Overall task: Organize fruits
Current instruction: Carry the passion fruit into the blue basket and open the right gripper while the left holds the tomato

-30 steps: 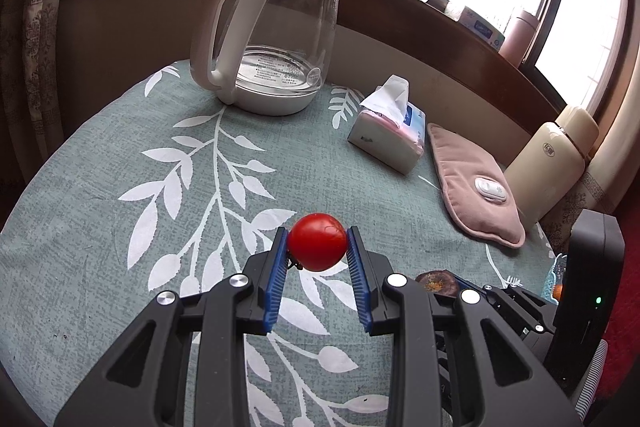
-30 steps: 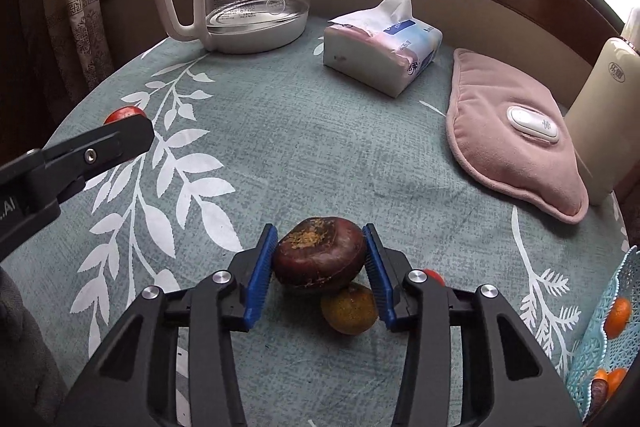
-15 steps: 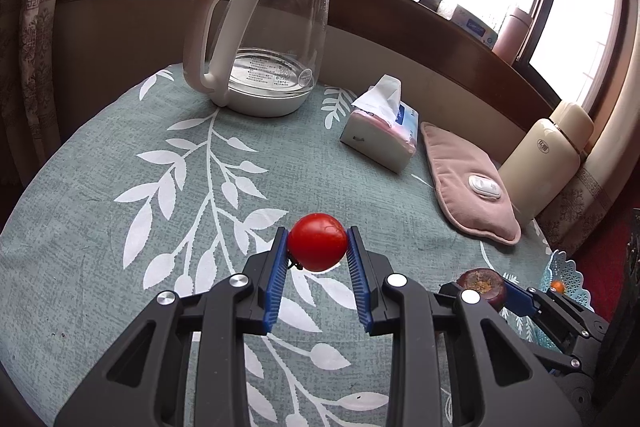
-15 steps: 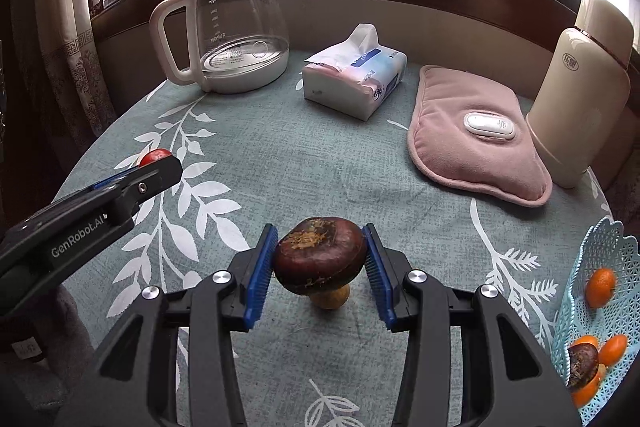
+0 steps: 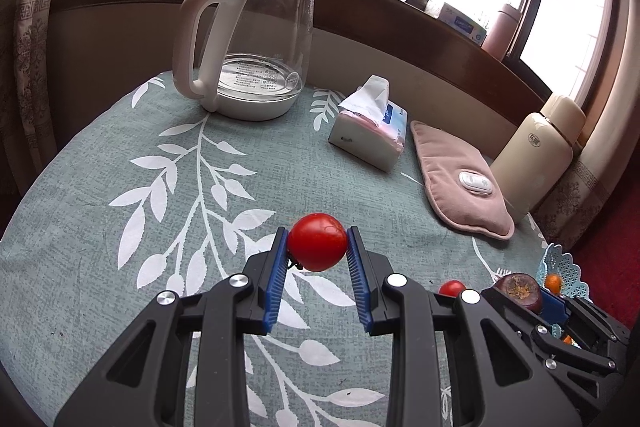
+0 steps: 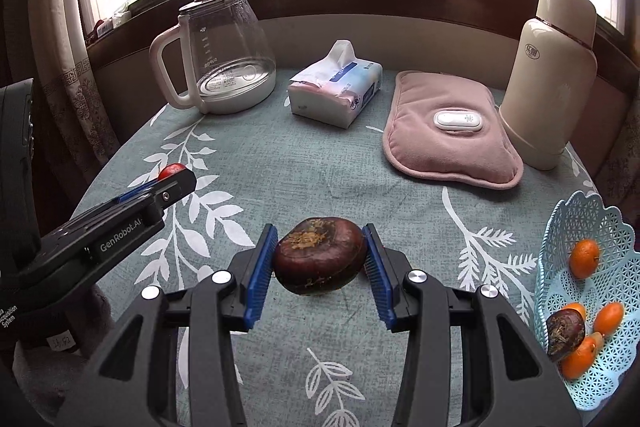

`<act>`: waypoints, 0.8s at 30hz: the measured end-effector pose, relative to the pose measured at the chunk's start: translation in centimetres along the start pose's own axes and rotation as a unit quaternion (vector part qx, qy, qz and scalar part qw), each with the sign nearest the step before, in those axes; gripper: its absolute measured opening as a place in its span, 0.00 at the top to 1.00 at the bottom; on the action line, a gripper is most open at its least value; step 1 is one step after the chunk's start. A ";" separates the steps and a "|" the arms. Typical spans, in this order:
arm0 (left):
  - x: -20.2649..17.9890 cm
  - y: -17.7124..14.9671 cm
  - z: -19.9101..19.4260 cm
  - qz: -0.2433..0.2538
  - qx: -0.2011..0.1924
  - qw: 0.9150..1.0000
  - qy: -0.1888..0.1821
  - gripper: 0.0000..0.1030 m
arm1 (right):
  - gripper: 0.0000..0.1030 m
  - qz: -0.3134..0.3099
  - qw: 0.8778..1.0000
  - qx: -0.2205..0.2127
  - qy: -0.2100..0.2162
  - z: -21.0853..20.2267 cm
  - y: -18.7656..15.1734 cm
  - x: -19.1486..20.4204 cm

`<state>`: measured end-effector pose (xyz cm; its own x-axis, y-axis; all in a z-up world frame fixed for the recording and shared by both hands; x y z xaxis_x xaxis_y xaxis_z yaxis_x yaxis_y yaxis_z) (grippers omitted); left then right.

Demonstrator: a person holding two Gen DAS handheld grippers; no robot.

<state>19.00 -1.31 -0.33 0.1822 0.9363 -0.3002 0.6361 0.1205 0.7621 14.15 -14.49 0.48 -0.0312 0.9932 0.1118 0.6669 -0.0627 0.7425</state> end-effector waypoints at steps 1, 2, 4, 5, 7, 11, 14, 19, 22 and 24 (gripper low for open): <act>-0.1 0.0 0.0 0.001 0.000 1.000 -0.001 0.71 | 0.56 0.005 1.000 -0.002 -0.001 -0.3 -0.1 -0.3; -0.2 -0.1 0.0 0.002 0.000 1.000 -0.002 0.71 | 0.56 0.011 1.000 -0.003 -0.002 -0.6 -0.1 -0.6; -0.4 -0.1 0.0 0.005 0.001 1.000 -0.003 0.71 | 0.56 0.020 1.000 -0.006 -0.004 -1.3 -0.3 -1.3; -0.5 -0.2 0.0 0.006 0.001 1.000 -0.004 0.71 | 0.56 0.025 1.000 -0.007 -0.006 -1.7 -0.4 -1.7; -0.8 -0.3 0.0 0.008 0.002 1.000 -0.005 0.71 | 0.56 0.035 0.999 -0.010 -0.010 -2.3 -0.6 -2.6; -1.3 -0.6 0.1 0.015 0.004 1.000 -0.007 0.71 | 0.56 0.060 0.998 -0.016 -0.024 -3.8 -1.2 -5.0; -1.6 -0.7 0.1 0.019 0.005 1.000 -0.008 0.71 | 0.56 0.087 0.995 -0.020 -0.035 -4.8 -1.6 -7.3; -1.9 -0.9 0.2 0.023 0.007 1.000 -0.009 0.71 | 0.56 0.128 0.989 -0.029 -0.063 -6.7 -2.5 -11.5; -2.0 -1.0 0.3 0.025 0.009 1.000 -0.009 0.71 | 0.56 0.159 0.984 -0.032 -0.076 -7.7 -3.3 -14.2; -2.1 -1.1 0.4 0.026 0.009 1.000 -0.010 0.71 | 0.56 0.179 0.980 -0.034 -0.085 -8.3 -3.7 -15.9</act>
<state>18.26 -3.56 -0.73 0.2301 0.9346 -0.2712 0.6393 0.0649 0.7662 5.96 -30.84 1.42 0.3238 0.9081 0.2654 0.5605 -0.4101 0.7195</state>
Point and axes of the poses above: each gripper's, at about its wrist camera, not at the fingertips, and z roughly the way its jaws point, x to its left, y to its top, the point moved 10 cm from there along z, roughly the way its jaws point
